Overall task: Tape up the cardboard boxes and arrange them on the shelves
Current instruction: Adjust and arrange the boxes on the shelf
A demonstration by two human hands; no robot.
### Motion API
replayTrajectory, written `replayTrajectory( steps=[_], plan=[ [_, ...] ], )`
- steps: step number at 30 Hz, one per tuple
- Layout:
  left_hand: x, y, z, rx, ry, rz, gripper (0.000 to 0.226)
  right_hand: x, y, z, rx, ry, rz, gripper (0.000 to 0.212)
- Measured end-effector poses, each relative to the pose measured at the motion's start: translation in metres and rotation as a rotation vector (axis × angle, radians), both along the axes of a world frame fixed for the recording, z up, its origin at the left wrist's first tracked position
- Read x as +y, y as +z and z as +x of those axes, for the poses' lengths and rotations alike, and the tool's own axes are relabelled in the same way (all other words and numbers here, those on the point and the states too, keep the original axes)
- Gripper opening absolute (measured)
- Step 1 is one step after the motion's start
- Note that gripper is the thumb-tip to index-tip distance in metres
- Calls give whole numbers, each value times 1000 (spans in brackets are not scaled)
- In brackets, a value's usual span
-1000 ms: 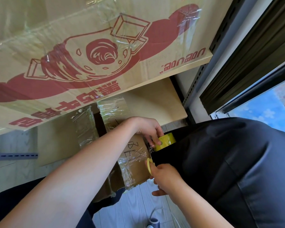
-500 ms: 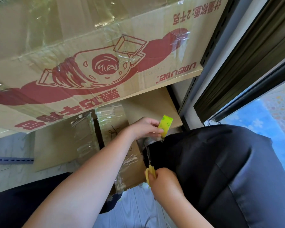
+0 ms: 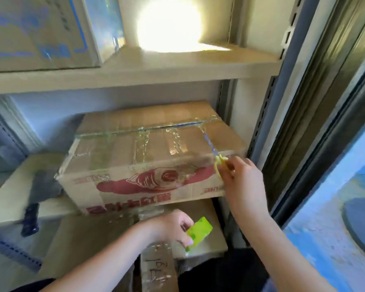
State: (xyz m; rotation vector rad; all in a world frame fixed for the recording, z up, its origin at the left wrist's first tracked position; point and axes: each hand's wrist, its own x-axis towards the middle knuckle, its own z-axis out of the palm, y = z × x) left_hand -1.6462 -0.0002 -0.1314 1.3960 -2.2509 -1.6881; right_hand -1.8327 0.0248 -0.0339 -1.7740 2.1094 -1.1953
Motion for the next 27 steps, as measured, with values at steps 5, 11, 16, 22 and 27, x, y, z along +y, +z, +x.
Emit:
replayTrajectory(
  steps=[5, 11, 16, 22, 27],
  plan=[
    [29, 86, 19, -149, -40, -249, 23, -64, 34, 19, 346, 4, 191, 14],
    [56, 171, 50, -262, -85, -524, 24, -53, 57, 54, 296, 55, 36, 32],
    [66, 215, 60, -461, -238, -747, 27, 19, 46, 89, -390, 458, 473, 38],
    [73, 243, 60, -674, -242, -878, 46, 41, 31, 83, -814, 660, 693, 25],
    [78, 281, 43, -929, -76, -1044, 15, 35, 62, 90, -616, 479, 406, 11]
  ],
)
